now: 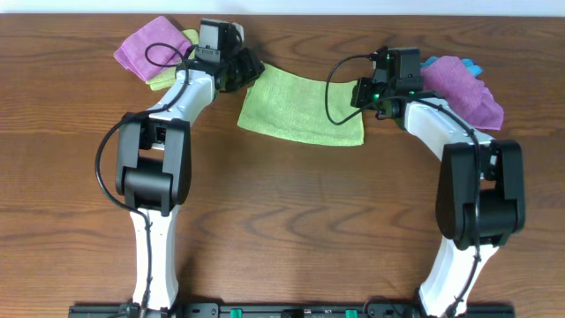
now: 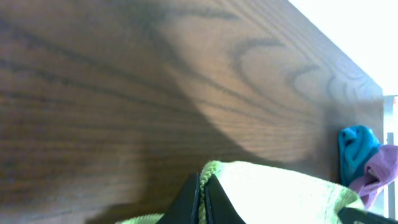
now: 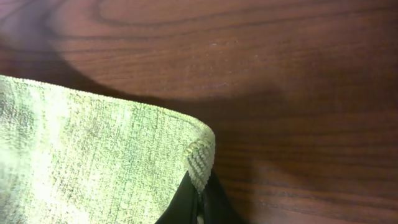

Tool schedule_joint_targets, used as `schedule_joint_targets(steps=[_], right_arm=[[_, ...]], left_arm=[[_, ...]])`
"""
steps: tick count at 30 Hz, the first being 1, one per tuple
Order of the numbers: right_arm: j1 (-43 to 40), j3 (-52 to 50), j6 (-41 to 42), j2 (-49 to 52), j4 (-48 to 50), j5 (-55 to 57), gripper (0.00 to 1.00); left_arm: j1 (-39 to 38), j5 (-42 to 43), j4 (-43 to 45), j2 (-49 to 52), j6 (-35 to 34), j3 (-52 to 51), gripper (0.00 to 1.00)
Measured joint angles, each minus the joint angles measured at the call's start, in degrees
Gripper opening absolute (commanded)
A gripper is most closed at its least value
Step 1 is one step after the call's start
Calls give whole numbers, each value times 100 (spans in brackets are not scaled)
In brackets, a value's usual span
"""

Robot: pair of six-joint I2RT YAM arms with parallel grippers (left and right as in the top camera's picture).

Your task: Fold the cloth

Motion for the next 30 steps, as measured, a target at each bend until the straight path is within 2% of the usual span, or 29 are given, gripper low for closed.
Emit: schedule_joint_targets(steps=[7, 16, 26, 30], right_arm=[[0, 28, -149, -98, -184, -72, 1], [0, 37, -439, -614, -745, -474, 1], [13, 57, -887, -938, -2225, -833, 1], [76, 59, -1032, -994, -2509, -728, 1]], left_arm=[[90, 66, -592, -131, 243, 0, 6], [111, 173, -1447, -916, 588, 17, 6], [111, 463, -3156, -966, 1130, 52, 6], [111, 376, -3576, -966, 1338, 52, 6]])
